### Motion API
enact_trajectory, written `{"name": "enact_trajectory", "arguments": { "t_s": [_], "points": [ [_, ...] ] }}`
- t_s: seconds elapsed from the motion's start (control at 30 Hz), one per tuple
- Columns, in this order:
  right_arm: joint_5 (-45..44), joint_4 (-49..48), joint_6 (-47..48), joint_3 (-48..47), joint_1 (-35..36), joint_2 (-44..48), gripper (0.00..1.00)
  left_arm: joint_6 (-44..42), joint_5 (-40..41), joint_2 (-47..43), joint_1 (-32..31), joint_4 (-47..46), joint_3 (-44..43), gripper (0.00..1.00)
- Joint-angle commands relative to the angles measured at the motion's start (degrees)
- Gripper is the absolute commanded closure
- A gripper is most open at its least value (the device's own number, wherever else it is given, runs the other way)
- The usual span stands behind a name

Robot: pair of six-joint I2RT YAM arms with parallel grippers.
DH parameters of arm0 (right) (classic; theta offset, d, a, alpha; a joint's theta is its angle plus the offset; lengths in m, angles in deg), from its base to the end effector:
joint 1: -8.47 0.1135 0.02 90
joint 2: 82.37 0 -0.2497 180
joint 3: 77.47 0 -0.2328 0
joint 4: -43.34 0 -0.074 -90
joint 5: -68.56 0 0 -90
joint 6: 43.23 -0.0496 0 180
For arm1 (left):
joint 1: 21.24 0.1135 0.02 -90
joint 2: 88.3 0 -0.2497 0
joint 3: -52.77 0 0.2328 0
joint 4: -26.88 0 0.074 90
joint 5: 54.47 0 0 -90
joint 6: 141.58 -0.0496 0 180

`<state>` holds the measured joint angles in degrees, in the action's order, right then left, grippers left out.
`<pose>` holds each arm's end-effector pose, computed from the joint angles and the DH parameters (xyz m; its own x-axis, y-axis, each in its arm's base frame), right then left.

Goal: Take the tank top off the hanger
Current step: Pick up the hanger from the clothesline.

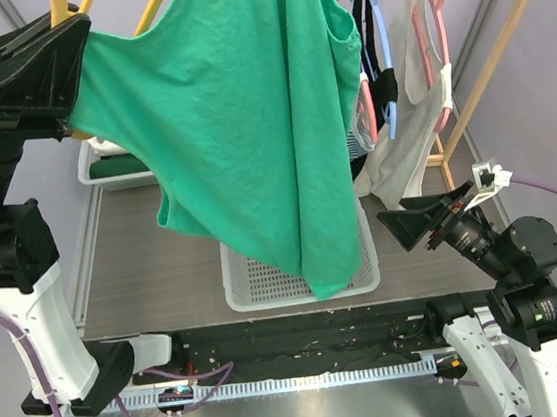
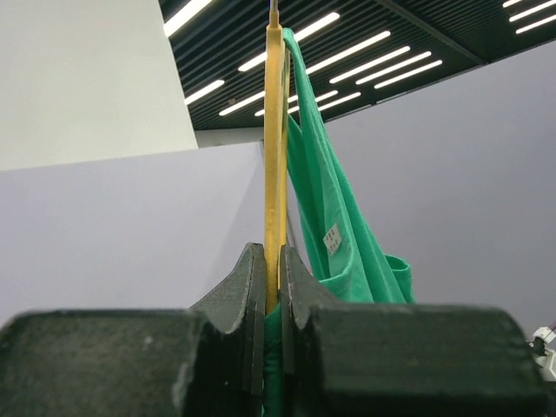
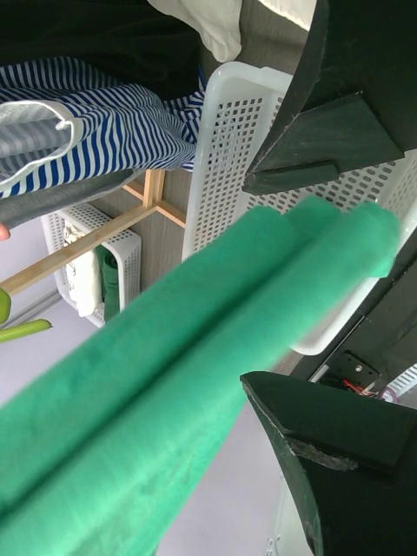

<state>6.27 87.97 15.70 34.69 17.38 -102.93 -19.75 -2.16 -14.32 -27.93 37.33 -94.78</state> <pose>0.0576 0.0324 0.3777 -0.2685 0.4204 -0.8667 -0.5341 0.6838 0.4971 0.0641 -0.0381 0.6778 0.5592 -0.4858 -0.6717 0.7788 0.5856 0.2249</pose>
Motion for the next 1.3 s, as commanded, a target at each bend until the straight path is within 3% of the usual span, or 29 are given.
{"name": "enact_trajectory", "arguments": {
  "t_s": [0.0,0.23,0.47,0.6,1.0,1.27],
  "points": [
    [-1.2,-1.2,0.6,-1.1,0.1,0.6,0.09,-4.8,4.0,-1.2,0.5,-1.8,2.0,1.0],
    [-2.4,-0.9,0.8,-1.8,0.2,0.3,0.1,-6.8,-1.1,-1.3,0.5,0.5,4.2,1.0],
    [-2.8,-1.8,0.5,-1.8,0.2,-0.4,0.12,-2.8,-20.9,-7.9,0.4,8.6,12.6,0.99],
    [-2.0,-2.9,0.0,-2.2,0.2,-1.4,0.12,1.4,-26.7,-13.1,0.4,9.4,19.2,0.98],
    [0.9,-2.0,1.9,-6.1,0.4,-2.8,0.12,3.1,-28.6,-25.4,0.5,11.0,44.5,0.98],
    [3.7,-2.2,1.5,-7.3,0.8,-2.2,0.13,-4.8,-23.2,-27.6,0.4,15.9,55.1,1.0]
  ]
}}
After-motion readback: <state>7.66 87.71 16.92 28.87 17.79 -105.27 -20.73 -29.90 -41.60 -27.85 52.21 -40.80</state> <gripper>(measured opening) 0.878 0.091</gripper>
